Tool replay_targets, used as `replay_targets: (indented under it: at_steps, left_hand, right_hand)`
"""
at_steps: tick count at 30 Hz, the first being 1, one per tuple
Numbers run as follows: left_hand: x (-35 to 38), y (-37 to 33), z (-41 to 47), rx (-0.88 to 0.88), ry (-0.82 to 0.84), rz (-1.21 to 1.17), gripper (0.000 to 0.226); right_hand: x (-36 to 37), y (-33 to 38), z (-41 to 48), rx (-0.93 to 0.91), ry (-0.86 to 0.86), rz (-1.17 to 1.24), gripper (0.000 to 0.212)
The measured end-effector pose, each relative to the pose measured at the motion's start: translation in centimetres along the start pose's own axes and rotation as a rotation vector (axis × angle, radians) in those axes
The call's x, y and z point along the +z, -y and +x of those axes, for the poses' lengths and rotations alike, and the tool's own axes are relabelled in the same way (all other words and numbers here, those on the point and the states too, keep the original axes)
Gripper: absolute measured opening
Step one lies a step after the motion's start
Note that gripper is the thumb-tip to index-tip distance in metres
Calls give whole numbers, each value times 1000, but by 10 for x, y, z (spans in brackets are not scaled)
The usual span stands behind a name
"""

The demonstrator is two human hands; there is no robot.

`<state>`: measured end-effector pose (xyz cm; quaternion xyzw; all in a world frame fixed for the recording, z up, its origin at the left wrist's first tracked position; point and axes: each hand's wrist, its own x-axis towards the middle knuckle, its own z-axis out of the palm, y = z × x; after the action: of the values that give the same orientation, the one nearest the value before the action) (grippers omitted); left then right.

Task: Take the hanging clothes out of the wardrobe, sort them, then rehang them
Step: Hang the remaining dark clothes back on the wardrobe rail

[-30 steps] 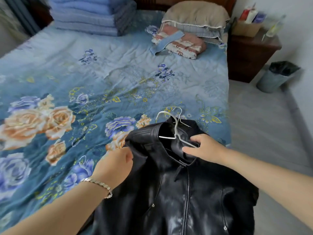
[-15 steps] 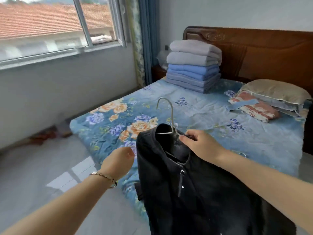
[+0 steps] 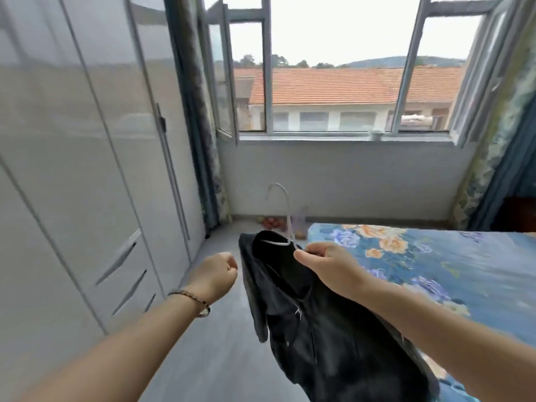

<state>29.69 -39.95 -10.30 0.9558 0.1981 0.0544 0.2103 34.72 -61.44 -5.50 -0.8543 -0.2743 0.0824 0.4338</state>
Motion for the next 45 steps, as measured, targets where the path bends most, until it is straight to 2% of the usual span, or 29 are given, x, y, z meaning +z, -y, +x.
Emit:
replay_targets:
  at_steps: [8,16,19,26,35,41,45]
  left_hand:
    - [-68,102,-80,-439,-213,42,23]
    - [-161,206,-151,-781,-391,88,17]
    - [-192,237,-171,-853,-442,83,21]
    - [-257,306,-210,-988,-579,123,15]
    - [-337,382,-230,-1150,-717,192,20]
    - [-391,411,-250,-1209,-824,219,22]
    - [-429,425,-273,-1282,-879,303,17]
  right_hand:
    - [80,97,51,-227,272,133,47]
    - [158,208,91,-405,458,83,37]
    - [193,249,99,-455,524,61,32]
    - [285,346,108,-594,625,47,41]
    - [405,474,118,-730,751,99,48]
    - [476,555,123,-797,925,183,52]
    - [509,597,114,-780,1048,254,44]
